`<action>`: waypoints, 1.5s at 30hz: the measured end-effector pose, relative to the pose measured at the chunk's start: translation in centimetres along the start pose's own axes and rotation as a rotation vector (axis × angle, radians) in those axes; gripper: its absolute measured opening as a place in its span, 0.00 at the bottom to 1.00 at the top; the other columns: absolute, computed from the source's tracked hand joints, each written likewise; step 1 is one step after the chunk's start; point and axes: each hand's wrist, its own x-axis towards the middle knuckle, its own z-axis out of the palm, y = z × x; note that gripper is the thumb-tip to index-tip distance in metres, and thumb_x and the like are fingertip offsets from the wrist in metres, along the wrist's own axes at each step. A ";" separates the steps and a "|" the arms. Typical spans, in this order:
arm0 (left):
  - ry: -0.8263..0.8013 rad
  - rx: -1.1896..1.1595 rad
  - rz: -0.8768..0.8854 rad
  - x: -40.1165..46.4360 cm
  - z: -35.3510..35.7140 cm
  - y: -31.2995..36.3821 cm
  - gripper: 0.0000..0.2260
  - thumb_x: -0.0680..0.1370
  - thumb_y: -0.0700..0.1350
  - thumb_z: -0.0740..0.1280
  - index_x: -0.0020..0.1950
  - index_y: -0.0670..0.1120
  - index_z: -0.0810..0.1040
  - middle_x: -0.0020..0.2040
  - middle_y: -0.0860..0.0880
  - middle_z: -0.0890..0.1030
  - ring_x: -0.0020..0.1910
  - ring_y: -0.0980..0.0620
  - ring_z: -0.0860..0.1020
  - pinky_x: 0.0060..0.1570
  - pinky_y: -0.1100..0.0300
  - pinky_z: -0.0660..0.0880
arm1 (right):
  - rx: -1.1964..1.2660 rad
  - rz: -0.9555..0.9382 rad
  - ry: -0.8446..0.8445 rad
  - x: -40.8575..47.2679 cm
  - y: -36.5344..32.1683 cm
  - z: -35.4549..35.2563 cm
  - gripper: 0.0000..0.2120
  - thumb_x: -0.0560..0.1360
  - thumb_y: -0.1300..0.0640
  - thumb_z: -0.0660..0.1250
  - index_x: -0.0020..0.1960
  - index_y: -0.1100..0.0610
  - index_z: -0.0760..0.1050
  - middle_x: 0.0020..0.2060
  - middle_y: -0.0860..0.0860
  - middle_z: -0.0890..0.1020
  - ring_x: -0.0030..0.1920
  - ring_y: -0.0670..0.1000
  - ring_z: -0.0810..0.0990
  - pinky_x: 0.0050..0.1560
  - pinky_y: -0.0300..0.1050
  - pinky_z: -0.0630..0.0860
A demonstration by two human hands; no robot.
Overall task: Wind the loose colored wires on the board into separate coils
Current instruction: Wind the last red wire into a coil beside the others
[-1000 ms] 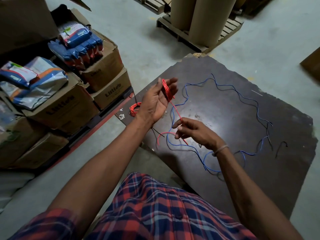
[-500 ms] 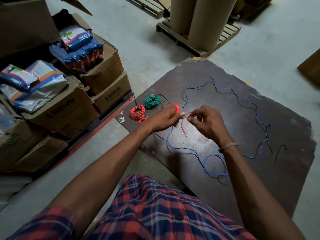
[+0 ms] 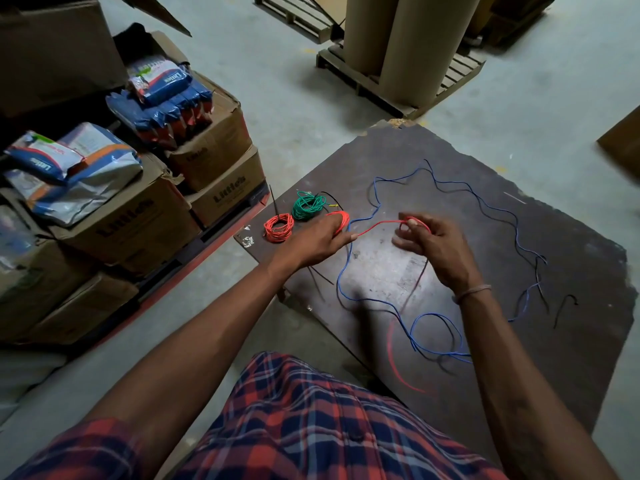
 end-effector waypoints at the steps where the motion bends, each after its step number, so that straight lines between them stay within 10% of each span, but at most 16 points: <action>1: 0.005 0.041 -0.029 0.0 0.1 -0.1 0.16 0.84 0.54 0.62 0.42 0.47 0.64 0.36 0.51 0.66 0.35 0.50 0.66 0.35 0.53 0.59 | -0.024 0.068 -0.078 -0.2 -0.4 -0.1 0.11 0.84 0.63 0.63 0.63 0.64 0.79 0.57 0.65 0.82 0.53 0.61 0.86 0.44 0.45 0.85; 6: 0.014 0.143 -0.118 -0.2 0.0 -0.8 0.13 0.84 0.51 0.61 0.44 0.46 0.66 0.38 0.48 0.69 0.40 0.44 0.69 0.38 0.52 0.62 | -0.317 0.094 -0.184 -0.2 -0.9 -1.1 0.12 0.85 0.50 0.63 0.60 0.53 0.83 0.56 0.52 0.87 0.35 0.56 0.86 0.24 0.39 0.64; 13: -0.318 0.133 -0.031 -1.8 0.1 -0.7 0.11 0.80 0.46 0.62 0.39 0.42 0.70 0.33 0.45 0.70 0.30 0.48 0.64 0.33 0.50 0.65 | 0.242 0.161 -0.016 2.8 0.9 -1.2 0.20 0.87 0.48 0.55 0.55 0.59 0.81 0.36 0.49 0.74 0.26 0.43 0.60 0.25 0.36 0.53; 20: -0.507 -0.002 0.016 -4.7 0.6 0.9 0.16 0.78 0.50 0.60 0.54 0.40 0.81 0.41 0.44 0.81 0.38 0.48 0.79 0.38 0.54 0.75 | 0.303 0.234 0.143 6.0 1.6 -0.6 0.21 0.88 0.52 0.53 0.45 0.61 0.76 0.24 0.44 0.62 0.21 0.41 0.56 0.20 0.35 0.53; 23: -0.539 -0.176 0.056 -5.5 -1.0 1.3 0.11 0.83 0.40 0.62 0.58 0.42 0.83 0.32 0.55 0.73 0.28 0.61 0.71 0.31 0.69 0.65 | 0.267 0.250 0.178 7.2 1.8 -0.7 0.20 0.88 0.52 0.54 0.44 0.61 0.76 0.24 0.44 0.63 0.20 0.41 0.57 0.19 0.34 0.54; 28: -0.609 -0.564 0.075 -7.1 -3.1 1.9 0.12 0.86 0.40 0.60 0.61 0.37 0.81 0.33 0.47 0.65 0.29 0.52 0.62 0.28 0.64 0.61 | 0.241 0.238 0.141 8.1 2.3 1.1 0.19 0.88 0.53 0.54 0.42 0.58 0.73 0.24 0.44 0.62 0.20 0.41 0.57 0.19 0.34 0.54; 37: -0.586 -1.193 0.081 -6.9 -4.2 3.6 0.17 0.85 0.37 0.54 0.64 0.26 0.74 0.29 0.48 0.55 0.28 0.54 0.56 0.28 0.60 0.54 | 0.180 0.286 0.065 8.4 6.0 4.8 0.17 0.87 0.50 0.57 0.45 0.57 0.75 0.21 0.42 0.61 0.20 0.41 0.57 0.21 0.35 0.54; 42: -0.467 -1.458 0.086 -5.8 -4.8 4.4 0.18 0.87 0.40 0.51 0.62 0.28 0.73 0.29 0.54 0.60 0.26 0.57 0.55 0.27 0.62 0.54 | 0.011 0.377 -0.052 6.2 8.7 6.8 0.10 0.79 0.49 0.71 0.43 0.54 0.81 0.33 0.55 0.72 0.39 0.61 0.79 0.32 0.55 0.76; 45: -0.244 -1.547 0.081 -4.6 -5.5 4.4 0.20 0.87 0.41 0.50 0.70 0.26 0.68 0.34 0.52 0.68 0.25 0.59 0.57 0.27 0.66 0.60 | -0.096 0.402 -0.150 3.2 9.1 7.8 0.11 0.81 0.51 0.68 0.44 0.56 0.80 0.29 0.50 0.59 0.24 0.48 0.63 0.22 0.41 0.55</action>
